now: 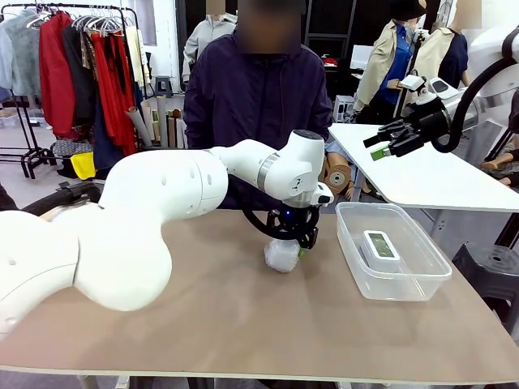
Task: Separate and place wrapped and unwrapped clocks.
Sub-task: Pick up the Digital clock indicated by the person.
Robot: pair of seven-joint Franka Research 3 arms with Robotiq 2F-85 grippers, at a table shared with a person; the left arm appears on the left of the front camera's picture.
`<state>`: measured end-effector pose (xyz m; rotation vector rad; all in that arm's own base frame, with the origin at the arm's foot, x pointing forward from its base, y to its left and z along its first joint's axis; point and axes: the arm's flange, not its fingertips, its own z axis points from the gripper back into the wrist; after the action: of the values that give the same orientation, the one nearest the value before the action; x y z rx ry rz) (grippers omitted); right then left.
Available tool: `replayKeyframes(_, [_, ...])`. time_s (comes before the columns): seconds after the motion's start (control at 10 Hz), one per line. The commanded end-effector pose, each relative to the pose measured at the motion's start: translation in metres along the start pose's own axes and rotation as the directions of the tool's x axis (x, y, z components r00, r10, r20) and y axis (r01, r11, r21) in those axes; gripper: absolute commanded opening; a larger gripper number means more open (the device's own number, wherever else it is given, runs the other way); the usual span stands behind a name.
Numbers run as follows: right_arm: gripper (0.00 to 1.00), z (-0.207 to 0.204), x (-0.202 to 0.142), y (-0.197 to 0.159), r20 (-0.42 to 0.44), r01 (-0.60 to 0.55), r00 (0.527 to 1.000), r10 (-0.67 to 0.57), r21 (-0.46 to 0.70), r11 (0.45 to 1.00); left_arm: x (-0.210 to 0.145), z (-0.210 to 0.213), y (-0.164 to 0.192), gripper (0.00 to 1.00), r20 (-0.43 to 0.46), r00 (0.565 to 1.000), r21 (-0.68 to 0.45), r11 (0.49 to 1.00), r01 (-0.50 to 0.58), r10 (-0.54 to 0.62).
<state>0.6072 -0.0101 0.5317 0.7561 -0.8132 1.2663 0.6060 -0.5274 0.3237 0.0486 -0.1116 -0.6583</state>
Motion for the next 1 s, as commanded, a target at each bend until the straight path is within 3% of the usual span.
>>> replayKeyframes(0.0, [1.0, 0.0, 0.002, 0.001, 0.004, -0.003, 1.0, 0.003, 0.003, 1.0, 0.007, 0.011, 0.002, 0.4, -0.003, 1.0, 0.024, 1.0, 0.009, -0.009])
replayKeyframes(0.2, [1.0, 0.0, 0.002, 0.001, 0.004, -0.003, 1.0, 0.003, 0.003, 1.0, 0.002, 0.021, 0.001, 0.01, -0.027, 0.999, 0.023, 1.0, 0.021, -0.021])
replayKeyframes(0.4, [1.0, 0.0, 0.002, 0.001, 0.004, -0.003, 1.0, 0.003, 0.003, 1.0, -0.006, 0.047, 0.007, 0.0, -0.008, 0.999, 0.026, 0.999, 0.048, -0.048])
replayKeyframes(0.6, [1.0, 0.0, 0.002, 0.001, 0.004, -0.003, 1.0, 0.003, 0.003, 1.0, -0.02, 0.087, 0.019, 0.0, -0.017, 0.999, 0.106, 0.993, 0.052, -0.051])
replayKeyframes(0.9, [1.0, 0.0, 0.002, 0.001, 0.004, -0.003, 1.0, 0.003, 0.003, 1.0, -0.041, 0.147, 0.023, 0.0, -0.047, 0.979, 0.027, 0.98, 0.198, -0.197])
